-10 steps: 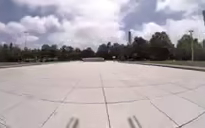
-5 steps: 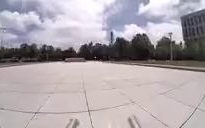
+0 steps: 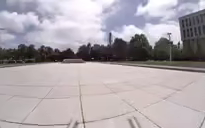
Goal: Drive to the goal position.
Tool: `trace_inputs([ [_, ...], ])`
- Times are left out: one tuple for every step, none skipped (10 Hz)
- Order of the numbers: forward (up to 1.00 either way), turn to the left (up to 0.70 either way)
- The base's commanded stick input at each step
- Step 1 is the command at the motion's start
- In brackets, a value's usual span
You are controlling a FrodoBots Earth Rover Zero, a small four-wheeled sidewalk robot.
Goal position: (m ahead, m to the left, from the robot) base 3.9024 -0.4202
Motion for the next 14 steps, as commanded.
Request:
trace_inputs([
  [0.50, 0.00],
  [0.50, 0.00],
  [0.50, 0.00],
  [0.50, 0.00],
  [0.50, 0.00],
  [0.50, 0.00],
  [0.50, 0.00],
  [0.50, 0.00],
  [0.50, 0.00],
  [0.50, 0.41],
  [0.50, 0.50],
  [0.50, 0.41],
  [0.50, 0.29],
  [0.50, 0.18],
])
